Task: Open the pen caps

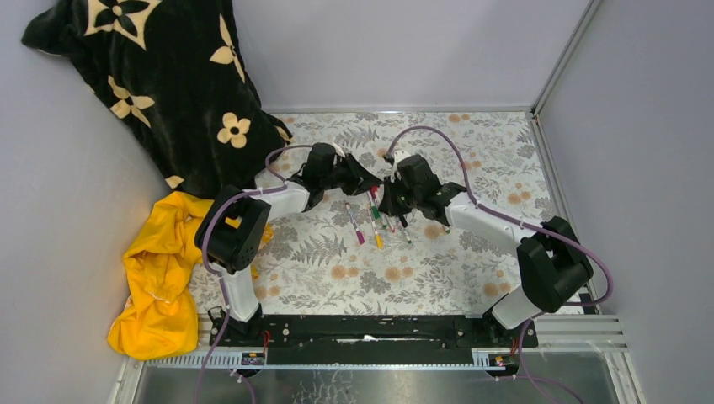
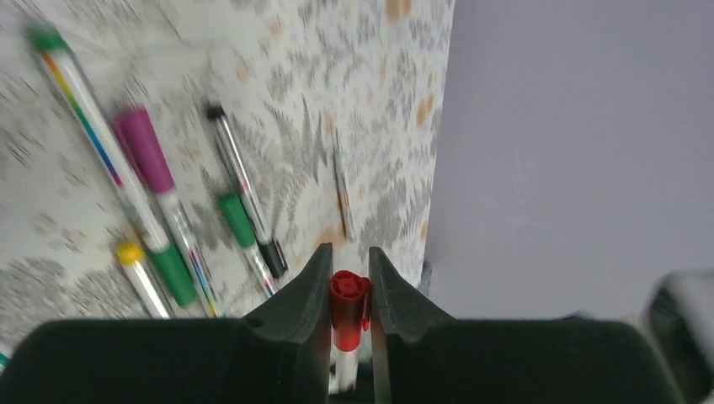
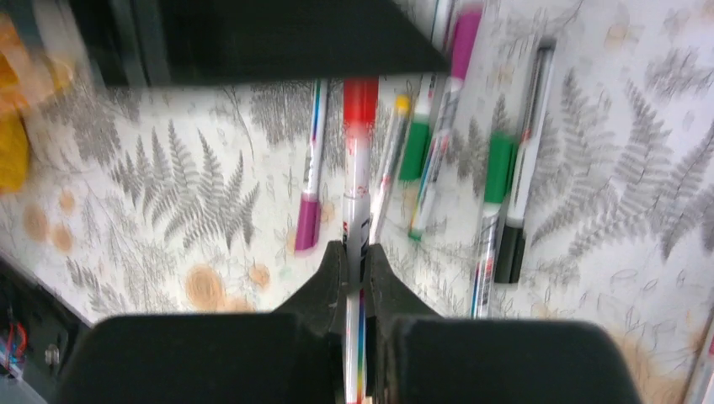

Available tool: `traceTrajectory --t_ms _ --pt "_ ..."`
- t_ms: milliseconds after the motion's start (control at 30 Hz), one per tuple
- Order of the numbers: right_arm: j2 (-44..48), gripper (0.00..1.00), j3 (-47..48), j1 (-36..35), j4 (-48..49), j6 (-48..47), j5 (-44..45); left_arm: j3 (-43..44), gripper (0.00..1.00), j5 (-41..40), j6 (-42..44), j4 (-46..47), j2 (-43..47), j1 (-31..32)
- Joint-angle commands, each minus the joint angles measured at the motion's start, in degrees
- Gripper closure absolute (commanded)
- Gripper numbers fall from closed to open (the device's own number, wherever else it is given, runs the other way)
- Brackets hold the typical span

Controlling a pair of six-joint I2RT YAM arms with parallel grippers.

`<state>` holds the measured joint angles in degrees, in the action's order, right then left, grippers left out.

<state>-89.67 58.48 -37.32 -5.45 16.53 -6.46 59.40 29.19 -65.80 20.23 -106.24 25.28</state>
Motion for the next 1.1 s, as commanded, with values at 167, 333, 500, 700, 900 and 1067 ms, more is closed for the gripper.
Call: traceTrajectory --t_ms 167,333,500,700,900,1067 --pt "5.6 1.0 -3.3 -0.8 -11.8 -0.8 -4.5 5.2 1.0 -10.4 3.3 0.5 -3.1 -5.3" --pt "6.7 1.0 -2.4 -0.8 -13.2 -1.0 -1.4 4.9 1.0 -10.1 4.4 -0.2 -2.4 -5.3" --pt "6.8 1.0 -0.6 -0.5 -15.6 -1.6 6.9 4.8 1.0 -14.2 10.4 -10.6 0.9 -5.5" --pt "4.9 1.0 -0.1 2.3 -17.1 -2.6 14.1 2.8 0.98 -20.1 13.0 -18.4 3.2 -6.1" --pt "2.6 1.0 -0.7 4.9 -16.5 -3.6 16.4 0.5 0.96 -25.0 13.6 -22.9 4.2 -7.1" --pt "0.3 1.0 -1.1 6.7 -15.5 -4.1 17.5 -0.8 0.92 -26.5 13.5 -24.8 2.8 -8.3"
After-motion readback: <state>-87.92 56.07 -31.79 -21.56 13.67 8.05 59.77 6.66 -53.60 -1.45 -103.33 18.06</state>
